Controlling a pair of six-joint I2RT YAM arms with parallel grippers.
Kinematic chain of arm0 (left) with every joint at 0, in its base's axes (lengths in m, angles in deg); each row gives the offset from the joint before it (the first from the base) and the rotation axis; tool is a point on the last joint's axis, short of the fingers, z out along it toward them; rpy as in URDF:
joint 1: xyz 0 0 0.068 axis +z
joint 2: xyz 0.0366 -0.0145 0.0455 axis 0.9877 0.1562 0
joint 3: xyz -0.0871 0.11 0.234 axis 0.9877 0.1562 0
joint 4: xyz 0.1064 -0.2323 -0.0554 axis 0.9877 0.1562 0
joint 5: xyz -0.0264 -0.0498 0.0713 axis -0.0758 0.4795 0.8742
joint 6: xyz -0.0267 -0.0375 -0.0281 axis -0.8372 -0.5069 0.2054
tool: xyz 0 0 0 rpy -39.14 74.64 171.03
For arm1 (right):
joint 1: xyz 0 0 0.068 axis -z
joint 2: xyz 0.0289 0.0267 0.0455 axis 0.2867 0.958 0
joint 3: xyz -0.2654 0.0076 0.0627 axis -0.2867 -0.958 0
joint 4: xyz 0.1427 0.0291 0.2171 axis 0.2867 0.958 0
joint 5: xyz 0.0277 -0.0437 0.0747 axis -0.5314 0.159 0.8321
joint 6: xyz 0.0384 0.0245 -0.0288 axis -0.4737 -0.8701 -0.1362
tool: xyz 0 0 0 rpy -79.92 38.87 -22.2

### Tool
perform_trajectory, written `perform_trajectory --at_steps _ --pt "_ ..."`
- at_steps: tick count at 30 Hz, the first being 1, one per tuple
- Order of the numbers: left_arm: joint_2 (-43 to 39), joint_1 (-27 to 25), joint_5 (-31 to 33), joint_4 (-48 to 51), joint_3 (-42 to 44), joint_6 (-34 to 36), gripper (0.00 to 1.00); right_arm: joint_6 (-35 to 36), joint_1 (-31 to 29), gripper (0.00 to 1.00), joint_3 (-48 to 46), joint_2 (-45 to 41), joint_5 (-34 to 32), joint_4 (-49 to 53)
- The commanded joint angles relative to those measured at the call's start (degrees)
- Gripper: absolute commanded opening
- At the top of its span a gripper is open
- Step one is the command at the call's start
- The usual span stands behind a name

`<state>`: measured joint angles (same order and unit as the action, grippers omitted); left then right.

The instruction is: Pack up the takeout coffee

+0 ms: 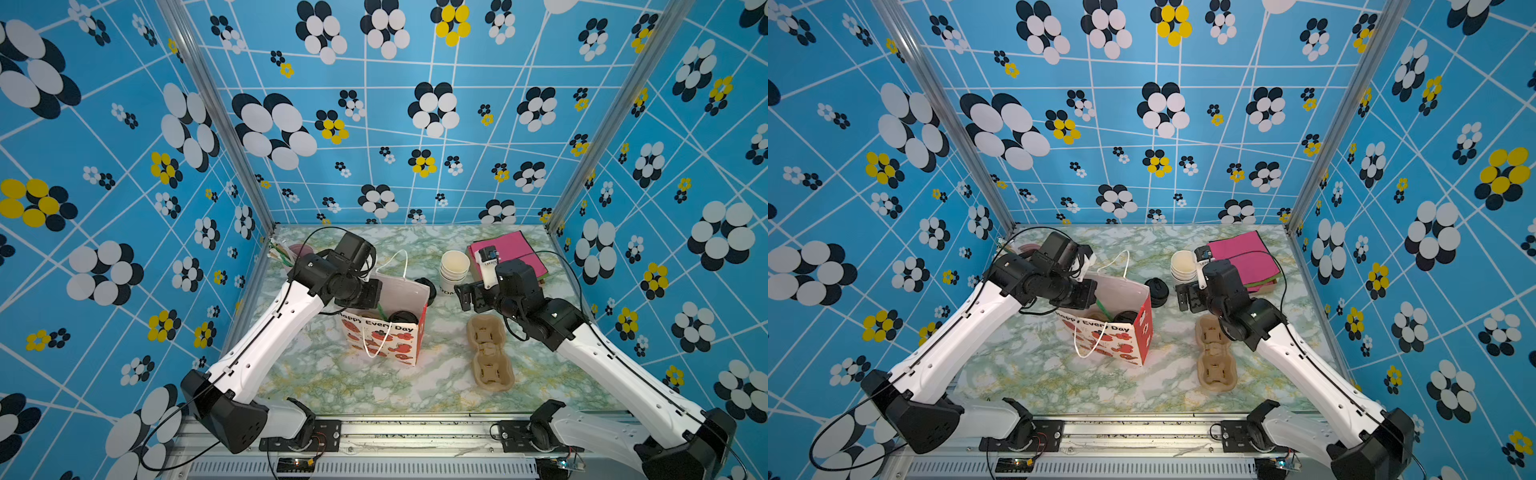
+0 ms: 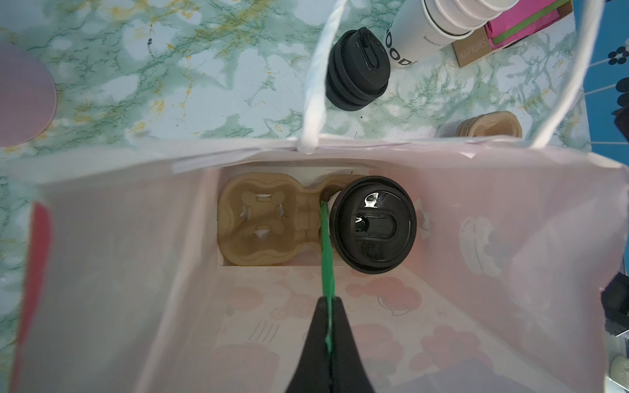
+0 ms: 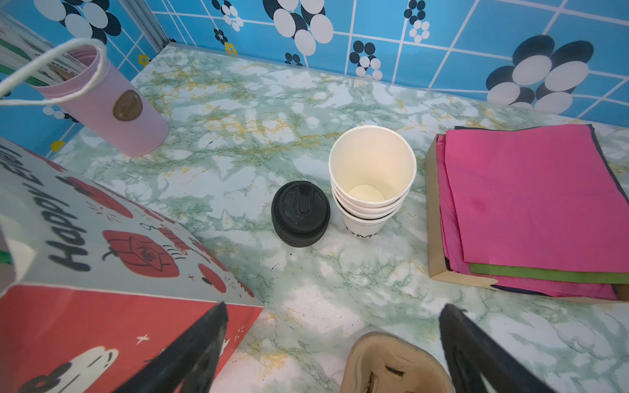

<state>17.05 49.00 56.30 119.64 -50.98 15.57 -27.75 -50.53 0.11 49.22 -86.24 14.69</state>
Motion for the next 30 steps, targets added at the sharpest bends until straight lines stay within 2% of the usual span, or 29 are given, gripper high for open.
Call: perform_trajectory --at_steps 1,7,16,19,25,30 --pt "1.42 -0.85 -1.44 -0.49 -0.25 0.18 0.01 -0.25 0.47 0.99 -1.20 -0.51 -0.97 0.72" --pt "2.20 -1.38 -1.73 0.08 -1.25 0.59 0.10 -0.02 0.47 0.99 -1.22 -0.64 -1.01 0.95" --pt "-2.50 -1.30 1.96 0.31 -6.02 1.46 0.41 0.00 1.32 0.99 0.65 -1.17 -1.88 1.57" --pt "-5.64 -1.30 2.33 -1.90 -5.76 1.41 0.55 0.08 3.22 0.99 2.14 -1.01 -2.94 2.79" --pt "-13.03 -1.23 2.16 -9.52 -0.76 1.74 0.76 -1.97 11.83 0.99 4.72 1.07 -4.33 6.14" --pt "-17.69 -0.92 1.66 -13.91 4.14 2.66 0.84 -7.18 23.63 0.99 5.34 4.25 0.22 5.70"
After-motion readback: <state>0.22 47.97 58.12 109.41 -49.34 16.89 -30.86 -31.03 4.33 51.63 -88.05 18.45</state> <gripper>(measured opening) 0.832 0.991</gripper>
